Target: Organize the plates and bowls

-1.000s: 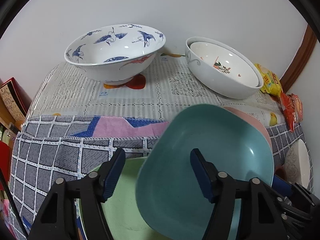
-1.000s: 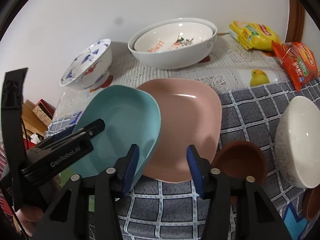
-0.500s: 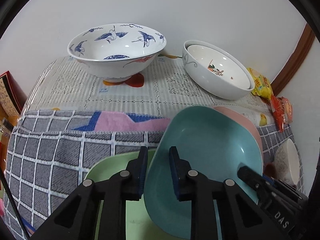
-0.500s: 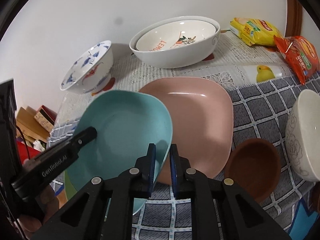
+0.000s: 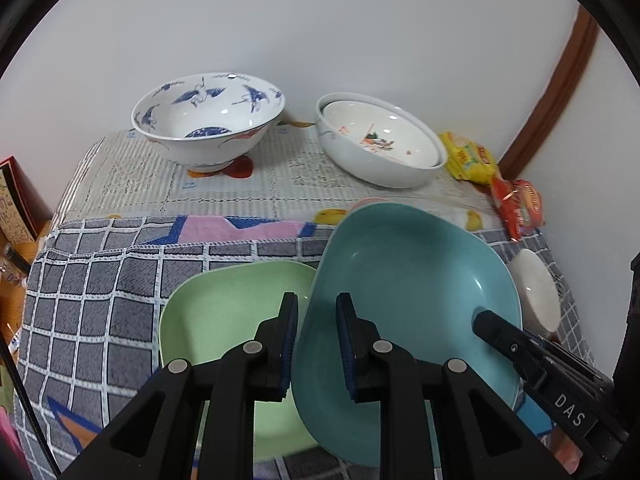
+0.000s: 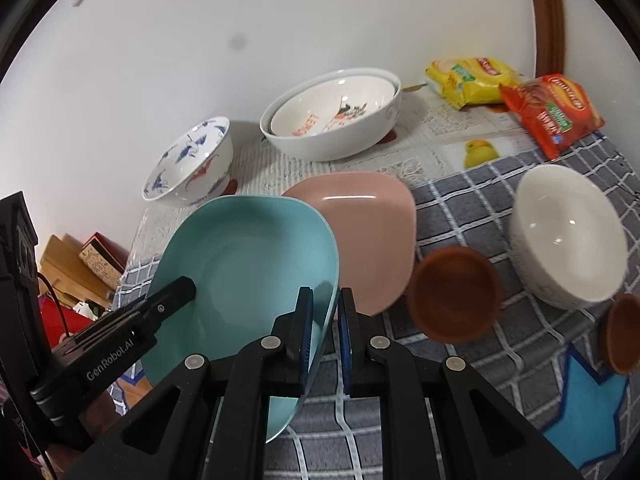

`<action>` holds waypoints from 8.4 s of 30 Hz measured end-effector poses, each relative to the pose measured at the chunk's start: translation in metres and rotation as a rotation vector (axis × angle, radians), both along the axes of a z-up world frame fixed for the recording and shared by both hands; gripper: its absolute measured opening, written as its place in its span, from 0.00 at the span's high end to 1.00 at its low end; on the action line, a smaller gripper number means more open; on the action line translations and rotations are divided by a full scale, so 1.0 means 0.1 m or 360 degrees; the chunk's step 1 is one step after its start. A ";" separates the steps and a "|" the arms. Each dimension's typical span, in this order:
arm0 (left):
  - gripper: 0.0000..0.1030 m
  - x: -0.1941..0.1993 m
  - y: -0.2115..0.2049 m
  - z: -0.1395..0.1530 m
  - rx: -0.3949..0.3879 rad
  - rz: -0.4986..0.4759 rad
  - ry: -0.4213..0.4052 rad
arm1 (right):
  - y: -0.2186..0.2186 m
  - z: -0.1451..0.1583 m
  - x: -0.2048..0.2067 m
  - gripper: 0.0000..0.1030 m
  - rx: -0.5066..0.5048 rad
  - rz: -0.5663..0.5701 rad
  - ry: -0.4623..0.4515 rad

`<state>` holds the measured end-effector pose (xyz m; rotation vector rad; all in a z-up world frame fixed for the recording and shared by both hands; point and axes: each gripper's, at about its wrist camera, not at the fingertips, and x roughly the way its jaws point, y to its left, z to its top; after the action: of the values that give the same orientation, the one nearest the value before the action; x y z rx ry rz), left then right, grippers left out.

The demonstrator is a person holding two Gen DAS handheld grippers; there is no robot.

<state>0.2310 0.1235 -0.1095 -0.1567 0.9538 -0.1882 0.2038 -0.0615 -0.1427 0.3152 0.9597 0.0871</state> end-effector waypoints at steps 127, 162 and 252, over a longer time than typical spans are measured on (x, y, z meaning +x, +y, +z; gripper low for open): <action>0.83 -0.43 0.74 -0.44 -0.0038 0.0348 0.0143 | 0.80 -0.45 0.09 0.90 -0.0086 0.0376 0.0125; 0.83 -0.47 0.69 -0.48 -0.0083 0.0300 0.0168 | 0.73 -0.47 0.00 0.90 -0.0153 0.0403 0.0164; 0.59 -0.21 -0.76 0.49 0.0261 0.0092 -0.0106 | -0.80 0.63 -0.22 0.38 -0.0241 0.0174 -0.0168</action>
<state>0.2102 0.0476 -0.0604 -0.0266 0.8929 -0.0611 0.1814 -0.1412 -0.0795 0.1175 0.8733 0.1292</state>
